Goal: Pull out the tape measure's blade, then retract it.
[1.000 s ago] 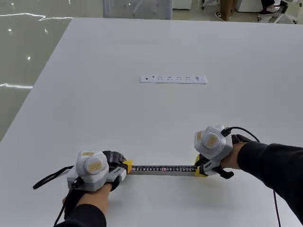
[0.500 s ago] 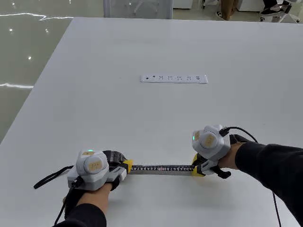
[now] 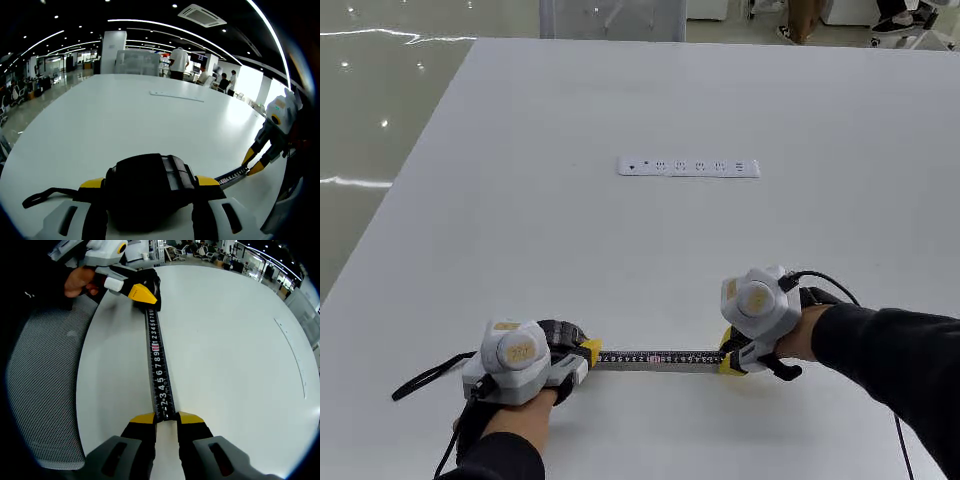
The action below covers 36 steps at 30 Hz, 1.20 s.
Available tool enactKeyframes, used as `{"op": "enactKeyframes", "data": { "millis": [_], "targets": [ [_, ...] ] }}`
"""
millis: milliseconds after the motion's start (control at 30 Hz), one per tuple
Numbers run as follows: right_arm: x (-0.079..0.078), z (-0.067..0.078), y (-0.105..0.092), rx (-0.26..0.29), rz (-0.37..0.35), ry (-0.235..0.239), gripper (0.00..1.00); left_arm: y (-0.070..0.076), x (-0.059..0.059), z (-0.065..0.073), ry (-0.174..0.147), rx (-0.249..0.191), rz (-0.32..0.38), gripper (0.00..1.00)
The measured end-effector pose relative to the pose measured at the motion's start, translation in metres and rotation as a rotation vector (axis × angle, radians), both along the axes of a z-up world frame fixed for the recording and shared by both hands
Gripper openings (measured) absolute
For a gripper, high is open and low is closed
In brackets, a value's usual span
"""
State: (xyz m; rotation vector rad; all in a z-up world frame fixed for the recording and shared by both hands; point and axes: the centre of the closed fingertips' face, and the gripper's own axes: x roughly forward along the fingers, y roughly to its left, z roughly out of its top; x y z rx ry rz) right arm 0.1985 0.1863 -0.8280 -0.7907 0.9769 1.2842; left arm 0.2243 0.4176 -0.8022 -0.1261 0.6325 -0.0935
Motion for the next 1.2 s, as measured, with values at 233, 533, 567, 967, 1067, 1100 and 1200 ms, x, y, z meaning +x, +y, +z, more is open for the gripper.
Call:
{"op": "enactKeyframes", "data": {
  "millis": [233, 533, 567, 967, 1067, 1100, 1200],
  "targets": [
    [0.000, 0.000, 0.004, 0.009, -0.003, 0.001, 0.12, 0.000, 0.000, 0.000, 0.000, -0.001, 0.000, 0.65],
    [0.000, 0.000, 0.010, 0.010, 0.010, -0.004, 0.12, 0.001, 0.000, 0.000, 0.001, -0.004, 0.001, 0.65],
    [0.000, 0.000, 0.010, 0.010, 0.010, -0.005, 0.12, 0.001, 0.000, 0.000, 0.001, -0.004, 0.001, 0.65],
    [0.001, 0.000, 0.020, 0.029, 0.006, -0.007, 0.12, 0.001, 0.000, 0.000, 0.003, -0.012, 0.005, 0.65],
    [0.001, 0.000, 0.024, 0.033, 0.005, -0.007, 0.12, 0.000, 0.000, 0.000, 0.003, -0.012, 0.005, 0.65],
    [0.001, 0.000, 0.025, 0.034, 0.005, -0.007, 0.12, 0.000, 0.000, 0.000, 0.003, -0.012, 0.005, 0.65],
    [0.001, 0.000, 0.027, 0.038, 0.007, -0.007, 0.12, 0.001, 0.000, 0.000, 0.002, -0.014, 0.006, 0.65]
  ]
}}
